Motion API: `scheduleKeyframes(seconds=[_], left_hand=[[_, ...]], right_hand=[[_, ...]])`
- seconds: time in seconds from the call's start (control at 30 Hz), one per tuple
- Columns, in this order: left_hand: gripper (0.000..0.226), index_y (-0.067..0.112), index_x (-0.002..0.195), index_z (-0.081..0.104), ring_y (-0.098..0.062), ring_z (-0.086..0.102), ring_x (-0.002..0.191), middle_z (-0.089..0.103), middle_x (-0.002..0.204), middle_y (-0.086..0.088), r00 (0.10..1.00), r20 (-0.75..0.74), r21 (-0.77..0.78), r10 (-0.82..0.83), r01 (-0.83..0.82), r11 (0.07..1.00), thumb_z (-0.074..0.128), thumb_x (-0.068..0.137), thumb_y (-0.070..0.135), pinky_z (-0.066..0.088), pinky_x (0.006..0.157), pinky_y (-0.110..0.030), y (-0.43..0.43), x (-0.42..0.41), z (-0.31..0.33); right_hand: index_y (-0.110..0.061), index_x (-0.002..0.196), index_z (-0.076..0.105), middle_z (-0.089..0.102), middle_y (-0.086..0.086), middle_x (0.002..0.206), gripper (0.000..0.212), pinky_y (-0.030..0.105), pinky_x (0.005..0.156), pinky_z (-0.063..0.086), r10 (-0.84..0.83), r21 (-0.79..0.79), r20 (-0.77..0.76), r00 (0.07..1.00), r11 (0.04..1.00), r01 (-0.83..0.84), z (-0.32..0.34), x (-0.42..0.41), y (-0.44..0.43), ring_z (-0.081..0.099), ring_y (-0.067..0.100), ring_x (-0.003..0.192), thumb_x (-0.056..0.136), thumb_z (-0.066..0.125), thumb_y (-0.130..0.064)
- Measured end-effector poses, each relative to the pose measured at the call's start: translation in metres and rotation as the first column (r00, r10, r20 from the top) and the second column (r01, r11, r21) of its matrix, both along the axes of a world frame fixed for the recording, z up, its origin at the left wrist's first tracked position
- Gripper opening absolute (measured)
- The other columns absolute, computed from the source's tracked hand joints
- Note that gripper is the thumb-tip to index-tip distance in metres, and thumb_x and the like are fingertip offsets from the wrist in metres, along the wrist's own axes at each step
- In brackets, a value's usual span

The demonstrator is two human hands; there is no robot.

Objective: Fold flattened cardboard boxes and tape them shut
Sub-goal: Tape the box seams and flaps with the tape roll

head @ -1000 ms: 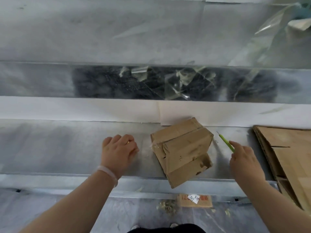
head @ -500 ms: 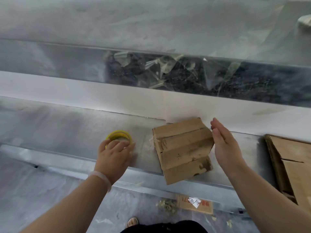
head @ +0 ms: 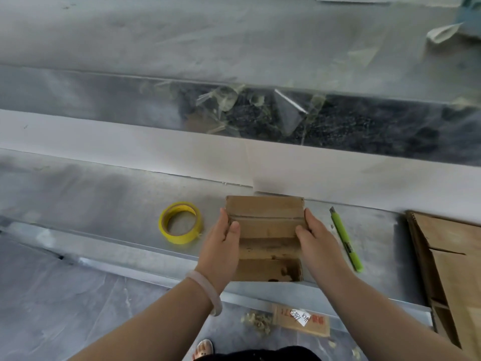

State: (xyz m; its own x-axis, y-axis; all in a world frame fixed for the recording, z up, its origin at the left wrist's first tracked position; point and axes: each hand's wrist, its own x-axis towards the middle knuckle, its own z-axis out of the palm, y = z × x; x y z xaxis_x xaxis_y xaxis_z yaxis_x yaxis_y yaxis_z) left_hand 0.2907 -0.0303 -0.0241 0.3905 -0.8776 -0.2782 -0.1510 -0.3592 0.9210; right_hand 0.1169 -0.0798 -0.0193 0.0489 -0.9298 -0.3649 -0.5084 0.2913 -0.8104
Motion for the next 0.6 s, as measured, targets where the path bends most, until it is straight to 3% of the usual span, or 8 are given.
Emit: scheduleKeyframes(seconds=[0.07,0.2,0.3,0.37,0.47,0.53,0.57,0.6], left_hand=[[0.047,0.025,0.144,0.04,-0.012,0.053,0.104,0.058,0.107,0.013,0.999,0.046,0.023,0.002,-0.003,1.0,0.044,0.099,0.036,0.038,0.091,-0.027,-0.007,0.0,0.001],[0.077,0.023,0.134,0.051,-0.023,0.053,0.119,0.059,0.125,-0.004,0.993,0.112,0.057,-0.039,0.033,0.998,0.039,0.073,0.069,0.041,0.104,-0.047,-0.014,0.005,-0.005],[0.019,0.048,0.11,0.055,0.004,0.053,0.106,0.06,0.112,0.02,0.999,-0.031,0.044,-0.007,0.009,0.999,0.048,0.093,0.042,0.041,0.095,-0.025,-0.009,0.005,-0.004],[0.032,0.053,0.093,0.053,0.012,0.053,0.092,0.061,0.094,0.031,0.995,-0.099,0.014,-0.011,0.012,1.0,0.045,0.1,0.022,0.04,0.081,-0.018,-0.007,0.003,-0.004],[0.032,0.041,0.091,0.061,0.008,0.058,0.082,0.067,0.08,0.029,0.981,-0.191,0.069,0.022,-0.009,0.998,0.041,0.102,0.018,0.045,0.077,-0.016,-0.009,0.003,0.002],[0.02,0.033,0.096,0.064,-0.003,0.062,0.09,0.069,0.089,0.018,0.987,-0.157,0.083,0.024,-0.011,0.997,0.045,0.1,0.03,0.047,0.085,-0.023,-0.014,0.006,0.002],[0.025,0.03,0.104,0.064,-0.014,0.062,0.1,0.069,0.1,0.006,0.994,-0.106,0.093,0.002,0.008,0.996,0.047,0.095,0.045,0.049,0.091,-0.032,-0.018,0.007,0.003],[0.048,0.027,0.113,0.061,-0.022,0.059,0.108,0.065,0.111,-0.002,0.999,-0.036,0.12,-0.019,0.024,0.993,0.047,0.084,0.062,0.048,0.097,-0.041,-0.022,0.007,0.001]], right_hand=[[-0.035,0.152,0.029,0.044,-0.013,0.144,0.056,0.037,0.107,0.039,-0.008,-0.006,-0.009,1.0,1.0,0.008,-0.001,0.004,-0.004,0.045,0.012,0.126,0.099,0.039,-0.047],[-0.032,0.141,0.045,0.056,-0.008,0.131,0.049,0.043,0.102,0.046,-0.016,-0.026,-0.108,0.994,1.0,0.014,-0.005,0.009,-0.013,0.054,0.018,0.12,0.097,0.041,-0.052],[-0.036,0.122,0.055,0.061,-0.01,0.112,0.026,0.034,0.09,0.046,-0.013,-0.024,-0.056,0.998,1.0,0.011,-0.009,0.009,-0.012,0.056,0.016,0.109,0.102,0.04,-0.04],[-0.033,0.128,0.053,0.059,-0.008,0.113,0.029,0.031,0.088,0.041,0.003,-0.018,-0.032,0.999,1.0,-0.003,-0.009,0.009,-0.01,0.054,0.015,0.107,0.104,0.037,-0.036],[-0.028,0.134,0.05,0.058,-0.005,0.117,0.035,0.031,0.09,0.038,-0.04,0.037,0.034,0.999,0.999,0.038,-0.004,0.011,-0.01,0.05,0.016,0.105,0.106,0.032,-0.036],[-0.027,0.127,0.053,0.058,-0.006,0.11,0.036,0.032,0.089,0.037,-0.056,0.07,0.038,0.998,0.996,0.053,-0.002,0.012,-0.012,0.051,0.015,0.1,0.104,0.033,-0.046],[-0.027,0.12,0.054,0.059,-0.007,0.105,0.036,0.033,0.087,0.039,-0.056,0.08,0.028,0.998,0.995,0.054,-0.001,0.013,-0.015,0.052,0.015,0.097,0.101,0.035,-0.052],[-0.027,0.113,0.055,0.059,-0.008,0.101,0.036,0.033,0.085,0.04,-0.061,0.083,0.025,0.998,0.995,0.058,0.001,0.013,-0.018,0.054,0.014,0.093,0.099,0.038,-0.056]])
